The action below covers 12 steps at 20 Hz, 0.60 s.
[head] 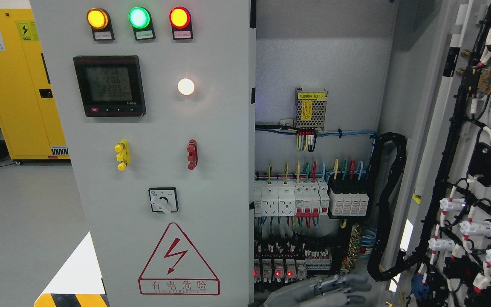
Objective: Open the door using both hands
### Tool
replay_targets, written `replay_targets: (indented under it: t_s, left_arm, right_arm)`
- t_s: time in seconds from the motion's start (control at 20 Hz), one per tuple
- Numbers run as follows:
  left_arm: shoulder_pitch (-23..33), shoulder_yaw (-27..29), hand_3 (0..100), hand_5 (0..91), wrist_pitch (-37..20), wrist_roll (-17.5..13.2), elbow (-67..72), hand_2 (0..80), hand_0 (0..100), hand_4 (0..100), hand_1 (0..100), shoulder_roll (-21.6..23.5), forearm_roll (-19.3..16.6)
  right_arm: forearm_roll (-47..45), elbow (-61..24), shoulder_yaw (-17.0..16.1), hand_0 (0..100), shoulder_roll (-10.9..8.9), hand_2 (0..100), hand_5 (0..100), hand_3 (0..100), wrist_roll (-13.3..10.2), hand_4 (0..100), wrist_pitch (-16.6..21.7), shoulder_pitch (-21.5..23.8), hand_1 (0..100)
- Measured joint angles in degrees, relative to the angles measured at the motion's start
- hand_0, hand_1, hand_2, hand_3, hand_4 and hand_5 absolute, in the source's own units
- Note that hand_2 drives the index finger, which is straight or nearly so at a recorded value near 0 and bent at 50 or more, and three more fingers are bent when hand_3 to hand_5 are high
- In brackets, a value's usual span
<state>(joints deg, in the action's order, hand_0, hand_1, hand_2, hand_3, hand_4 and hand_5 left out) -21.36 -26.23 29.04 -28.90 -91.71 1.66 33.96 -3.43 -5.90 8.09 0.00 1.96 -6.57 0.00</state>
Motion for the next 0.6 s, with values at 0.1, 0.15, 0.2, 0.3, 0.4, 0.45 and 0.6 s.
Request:
replay_targets:
  t_s: [0.1, 0.15, 0.2, 0.3, 0.4, 0.45, 0.6]
  left_arm:
    - [5.49, 0.47, 0, 0.0, -2.79, 2.26, 0.25, 0.0, 12, 0, 56, 2.19, -0.63]
    - [8.20, 0.65, 0, 0.0, -4.35, 3.18, 0.75, 0.0, 12, 0, 56, 3.41, -0.90]
    - [10.56, 0.86, 0, 0.0, -6.71, 4.25, 1.46, 0.0, 12, 0, 56, 4.47, -1.12]
    - [14.90, 1.13, 0, 0.0, -10.22, 6.40, 3.58, 0.0, 12, 0, 56, 6.35, -1.77]
    - [18.49, 1.34, 0, 0.0, -13.54, 9.35, 6.49, 0.0, 12, 0, 56, 7.79, -3.25]
    - [20.06, 1.43, 0, 0.0, -15.13, 10.84, 8.24, 0.0, 12, 0, 56, 8.34, -4.25]
    - [23.33, 1.68, 0, 0.0, -18.75, 13.27, 14.82, 0.0, 12, 0, 56, 8.96, -6.86]
  right_arm:
    - [0.00, 0.00, 0.00, 0, 0.00, 4, 0, 0, 0.00, 0, 0.00, 0.00, 50]
    - [0.00, 0.00, 0.00, 0, 0.00, 4, 0, 0, 0.00, 0, 0.00, 0.00, 50]
    - [0.00, 0.01, 0.00, 0, 0.00, 4, 0, 0, 0.00, 0, 0.00, 0.00, 50]
    - [0.00, 0.03, 0.00, 0, 0.00, 4, 0, 0, 0.00, 0, 0.00, 0.00, 50]
    - [0.00, 0.08, -0.01, 0, 0.00, 4, 0, 0, 0.00, 0, -0.06, 0.00, 50]
    - [0.00, 0.11, -0.02, 0, 0.00, 4, 0, 0, 0.00, 0, -0.10, 0.00, 50]
    - [0.00, 0.14, -0.03, 0, 0.00, 4, 0, 0, 0.00, 0, -0.12, 0.00, 50]
